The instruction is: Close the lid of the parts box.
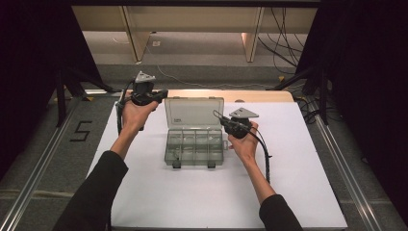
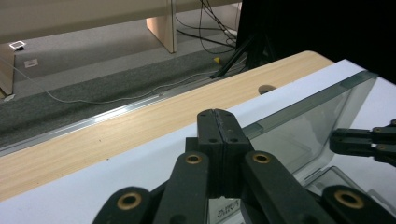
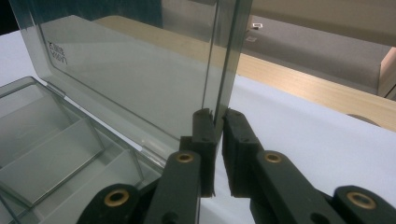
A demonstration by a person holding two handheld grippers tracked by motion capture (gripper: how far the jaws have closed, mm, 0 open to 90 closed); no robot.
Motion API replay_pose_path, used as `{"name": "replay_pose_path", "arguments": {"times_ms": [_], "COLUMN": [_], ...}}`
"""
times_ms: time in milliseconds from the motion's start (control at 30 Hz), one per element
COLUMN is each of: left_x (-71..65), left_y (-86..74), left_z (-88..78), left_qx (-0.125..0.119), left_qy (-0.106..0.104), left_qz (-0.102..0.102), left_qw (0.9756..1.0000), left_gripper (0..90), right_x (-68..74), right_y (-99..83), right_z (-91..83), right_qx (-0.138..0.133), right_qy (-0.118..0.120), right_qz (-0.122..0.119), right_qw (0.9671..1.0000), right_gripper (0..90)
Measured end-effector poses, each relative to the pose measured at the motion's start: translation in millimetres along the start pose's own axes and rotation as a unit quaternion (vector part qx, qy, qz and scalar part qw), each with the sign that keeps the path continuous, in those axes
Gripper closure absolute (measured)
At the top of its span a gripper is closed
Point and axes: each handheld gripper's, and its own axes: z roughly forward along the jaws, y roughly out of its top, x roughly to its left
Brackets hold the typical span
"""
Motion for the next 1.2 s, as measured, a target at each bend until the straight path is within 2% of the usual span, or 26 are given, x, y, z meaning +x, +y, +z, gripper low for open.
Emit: {"name": "replay_pose_path", "arguments": {"times_ms": [33,133,367,400,433,500,533,600,700,733,833,900,967,1033,1100,1133,1200], "left_x": [-1.1,-1.3,0.3,0.4,2.7,1.8,1.7,2.1,-1.0,0.2,-1.2,-1.9,-4.9,-5.9,-7.8,-9.0,-11.0], "left_y": [0.4,2.3,2.3,1.7,1.0,0.1,0.0,0.3,0.2,0.4,0.0,0.1,-1.1,-1.9,-2.7,-3.2,-4.2], "left_z": [2.2,8.2,20.3,21.8,21.9,24.3,24.5,23.4,23.7,22.1,21.5,20.3,21.2,20.1,19.0,18.6,17.3], "left_qx": [-0.003,0.005,0.022,0.02,0.029,0.022,0.022,0.031,0.027,0.037,0.041,0.048,0.038,0.042,0.043,0.042,0.045], "left_qy": [0.001,0.003,0.018,0.02,0.018,0.021,0.017,0.01,0.01,0.007,0.003,0.0,-0.001,-0.006,-0.01,-0.011,-0.015], "left_qz": [-0.005,0.004,0.006,0.001,0.009,-0.004,-0.005,0.009,0.009,0.019,0.014,0.023,0.015,0.017,0.016,0.016,0.02], "left_qw": [1.0,1.0,0.9996,0.9996,0.9994,0.9995,0.9996,0.9994,0.9995,0.9991,0.9991,0.9986,0.9991,0.9989,0.9989,0.9989,0.9987], "left_gripper": [89.6,89.8,89.8,89.8,89.8,89.8,89.7,89.7,89.7,89.7,89.7,89.7,89.7,89.7,89.7,89.7,89.7], "right_x": [0.1,0.2,0.5,0.7,0.7,1.6,1.7,1.8,1.8,2.1,2.9,3.8,4.2,4.5,3.1,2.2,2.0], "right_y": [0.0,0.0,0.0,0.1,0.1,0.2,0.1,0.0,-0.6,-0.4,0.2,0.8,1.3,2.4,3.5,4.7,6.3], "right_z": [0.1,-0.2,-0.8,-0.9,-0.9,-1.3,-1.5,-1.6,-1.7,-2.6,-3.8,-4.5,-5.6,-7.9,-10.4,-13.0,-16.0], "right_qx": [0.0,0.0,0.003,0.004,0.005,0.005,0.005,0.005,0.003,0.006,0.008,0.01,0.008,0.014,0.004,0.007,0.012], "right_qy": [-0.001,-0.002,-0.004,-0.004,-0.003,-0.003,-0.003,-0.003,-0.005,-0.008,-0.007,-0.004,-0.006,-0.007,-0.008,-0.002,0.011], "right_qz": [-0.002,-0.002,-0.005,-0.005,-0.005,0.0,0.001,-0.001,-0.005,-0.005,-0.011,-0.013,-0.02,-0.014,-0.016,-0.015,0.001], "right_qw": [1.0,1.0,1.0,1.0,1.0,1.0,1.0,1.0,1.0,0.9999,0.9999,0.9999,0.9998,0.9998,0.9998,0.9999,0.9999], "right_gripper": [84.4,84.4,84.3,84.2,84.2,84.2,84.2,84.2,84.2,84.2,84.0,83.6,82.9,77.6,72.9,69.0,60.2]}}
